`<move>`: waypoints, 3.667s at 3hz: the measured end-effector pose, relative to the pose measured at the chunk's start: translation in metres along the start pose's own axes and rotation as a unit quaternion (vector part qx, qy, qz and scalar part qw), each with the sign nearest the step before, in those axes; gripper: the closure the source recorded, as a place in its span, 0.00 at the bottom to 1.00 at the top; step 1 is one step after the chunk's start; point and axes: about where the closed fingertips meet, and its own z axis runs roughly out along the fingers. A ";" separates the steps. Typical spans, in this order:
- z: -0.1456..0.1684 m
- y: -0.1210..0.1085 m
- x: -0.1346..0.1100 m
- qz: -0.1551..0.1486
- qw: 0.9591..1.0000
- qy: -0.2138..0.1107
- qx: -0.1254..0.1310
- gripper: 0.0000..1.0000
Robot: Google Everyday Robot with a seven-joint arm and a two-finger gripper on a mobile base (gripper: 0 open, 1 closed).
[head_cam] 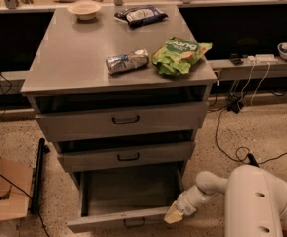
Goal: Close bottom drawer
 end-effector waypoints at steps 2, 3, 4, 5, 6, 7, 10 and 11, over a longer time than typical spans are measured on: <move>-0.004 0.000 -0.008 -0.008 1.000 -0.006 0.006 0.00; -0.004 0.000 -0.008 -0.008 1.000 -0.006 0.006 0.00; 0.010 -0.018 -0.011 -0.015 1.000 0.004 0.010 0.16; 0.039 -0.034 -0.013 -0.027 1.000 0.011 -0.006 0.39; 0.075 -0.043 -0.008 -0.036 0.998 0.017 -0.041 0.70; 0.075 -0.041 -0.008 -0.036 0.998 0.017 -0.041 0.93; 0.066 -0.069 -0.028 -0.059 0.998 0.015 -0.007 1.00; 0.058 -0.084 -0.039 -0.087 0.996 0.014 0.030 1.00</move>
Offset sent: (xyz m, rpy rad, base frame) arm 0.2731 0.0453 -0.0342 0.1447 -0.3709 -0.0139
